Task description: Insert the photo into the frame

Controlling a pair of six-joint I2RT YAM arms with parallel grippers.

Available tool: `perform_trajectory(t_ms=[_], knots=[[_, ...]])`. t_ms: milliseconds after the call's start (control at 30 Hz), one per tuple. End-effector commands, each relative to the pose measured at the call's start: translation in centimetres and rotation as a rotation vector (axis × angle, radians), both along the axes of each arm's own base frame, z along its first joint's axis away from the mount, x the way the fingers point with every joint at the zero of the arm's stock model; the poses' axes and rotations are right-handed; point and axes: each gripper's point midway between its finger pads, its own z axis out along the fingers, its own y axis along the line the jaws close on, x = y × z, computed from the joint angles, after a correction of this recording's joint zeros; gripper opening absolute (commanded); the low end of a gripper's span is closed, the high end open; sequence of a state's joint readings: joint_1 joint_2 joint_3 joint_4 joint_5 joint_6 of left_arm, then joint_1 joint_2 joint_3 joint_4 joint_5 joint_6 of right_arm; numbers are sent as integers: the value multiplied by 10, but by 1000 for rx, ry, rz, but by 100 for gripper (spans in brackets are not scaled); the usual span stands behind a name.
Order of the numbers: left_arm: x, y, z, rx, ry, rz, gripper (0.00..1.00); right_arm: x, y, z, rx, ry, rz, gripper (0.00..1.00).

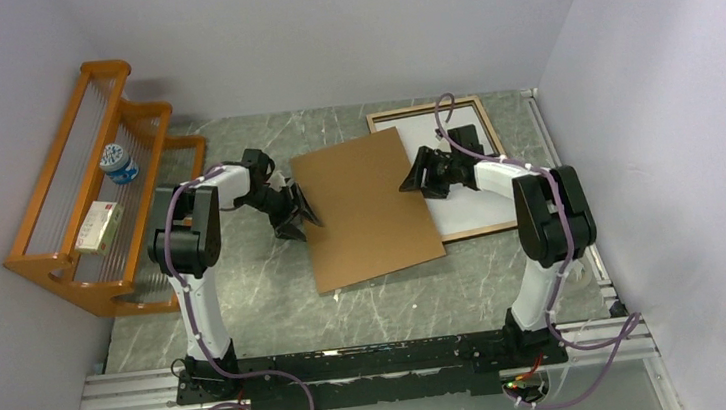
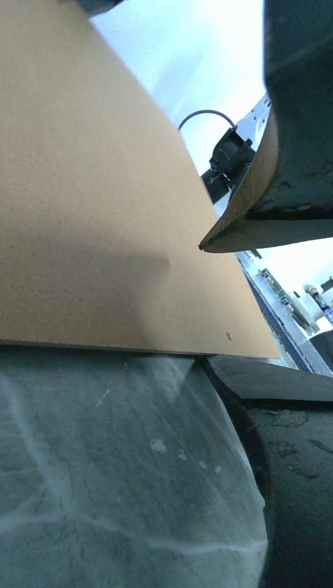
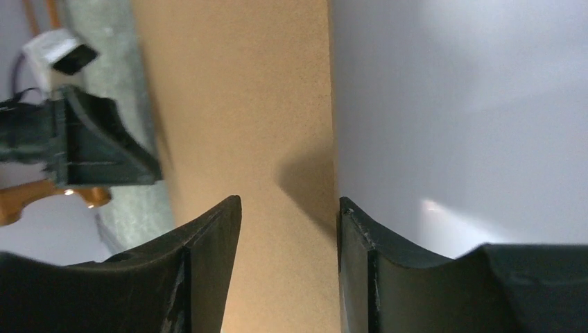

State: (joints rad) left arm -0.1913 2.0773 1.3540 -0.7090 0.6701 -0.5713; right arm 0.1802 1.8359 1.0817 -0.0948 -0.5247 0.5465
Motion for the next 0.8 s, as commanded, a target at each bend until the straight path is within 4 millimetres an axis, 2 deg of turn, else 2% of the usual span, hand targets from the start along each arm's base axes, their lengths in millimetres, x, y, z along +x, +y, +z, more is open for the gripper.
perform_trajectory(t_ms=[0, 67, 167, 333, 433, 600, 767], knots=[[12, 9, -47, 145, -81, -58, 63, -34, 57, 89, 292, -86, 234, 53], [14, 8, -45, 142, -90, -60, 63, -40, 60, 98, 323, -84, 251, 50], [21, 5, -37, 126, -117, -58, 63, -43, 61, 99, 316, -67, 253, 45], [30, 0, -22, 101, -168, -56, 63, -43, 62, 93, 244, -31, 227, 14], [35, 3, -12, 114, -203, -52, 64, -38, 60, 105, 212, -75, 192, 0], [46, 18, 11, 191, -274, -36, 67, -30, 52, 138, 127, -182, 134, 0], [66, 43, 58, 297, -391, -7, 75, -31, 50, 174, 44, -295, 112, 0]])
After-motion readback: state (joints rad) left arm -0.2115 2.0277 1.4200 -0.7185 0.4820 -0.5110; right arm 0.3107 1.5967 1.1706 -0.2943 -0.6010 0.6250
